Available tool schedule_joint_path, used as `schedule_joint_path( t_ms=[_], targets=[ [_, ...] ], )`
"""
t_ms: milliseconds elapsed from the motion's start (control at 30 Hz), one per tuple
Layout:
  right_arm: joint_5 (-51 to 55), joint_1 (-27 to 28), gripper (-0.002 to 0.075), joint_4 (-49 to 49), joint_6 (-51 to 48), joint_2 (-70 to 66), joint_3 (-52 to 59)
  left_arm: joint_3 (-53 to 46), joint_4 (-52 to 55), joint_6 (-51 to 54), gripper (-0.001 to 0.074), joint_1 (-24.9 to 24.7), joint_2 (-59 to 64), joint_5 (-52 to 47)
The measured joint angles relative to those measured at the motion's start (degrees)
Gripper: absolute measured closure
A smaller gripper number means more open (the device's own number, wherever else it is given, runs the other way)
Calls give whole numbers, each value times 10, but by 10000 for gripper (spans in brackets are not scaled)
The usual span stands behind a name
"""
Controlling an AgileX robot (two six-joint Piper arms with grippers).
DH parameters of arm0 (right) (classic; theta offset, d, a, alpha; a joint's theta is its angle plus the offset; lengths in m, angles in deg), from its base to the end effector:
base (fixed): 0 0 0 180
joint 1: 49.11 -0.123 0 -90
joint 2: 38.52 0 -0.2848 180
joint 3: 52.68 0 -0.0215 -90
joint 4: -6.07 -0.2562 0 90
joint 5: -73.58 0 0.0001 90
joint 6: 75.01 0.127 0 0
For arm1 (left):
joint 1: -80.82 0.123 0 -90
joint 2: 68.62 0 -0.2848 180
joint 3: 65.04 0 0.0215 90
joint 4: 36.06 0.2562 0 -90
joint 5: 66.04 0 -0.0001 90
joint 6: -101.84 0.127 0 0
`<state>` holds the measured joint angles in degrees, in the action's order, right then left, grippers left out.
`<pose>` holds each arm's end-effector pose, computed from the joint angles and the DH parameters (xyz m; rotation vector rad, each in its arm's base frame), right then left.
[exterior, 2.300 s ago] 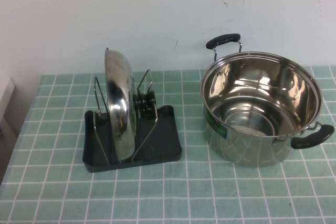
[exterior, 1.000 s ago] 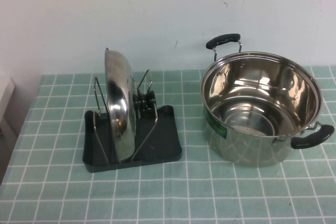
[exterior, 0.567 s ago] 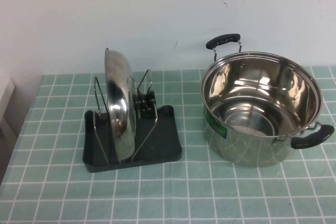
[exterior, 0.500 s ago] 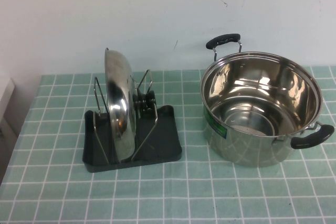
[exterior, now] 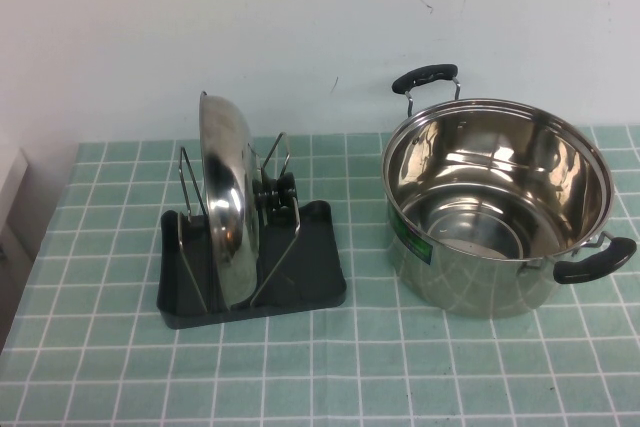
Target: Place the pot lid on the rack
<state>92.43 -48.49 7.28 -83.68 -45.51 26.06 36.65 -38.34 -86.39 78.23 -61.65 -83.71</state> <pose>0.0941 -0.0019 0.1661 -0.1417 1.8218 -0.1347 0.0944 -0.0058 0.1715 -0.1140 1.7963 -0.1730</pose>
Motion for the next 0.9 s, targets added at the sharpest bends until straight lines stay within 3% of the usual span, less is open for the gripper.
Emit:
schedule_joint_path(
  t_ms=[300,567,900],
  targets=[
    [1,1,727,-2,4,0,0,0,0,0,737,0,0,0],
    [1,45,727,-2,0,0,0,0,0,0,737,0,0,0],
    [1,33,727,8,12,0,0,0,0,-2,737,0,0,0]
  ],
)
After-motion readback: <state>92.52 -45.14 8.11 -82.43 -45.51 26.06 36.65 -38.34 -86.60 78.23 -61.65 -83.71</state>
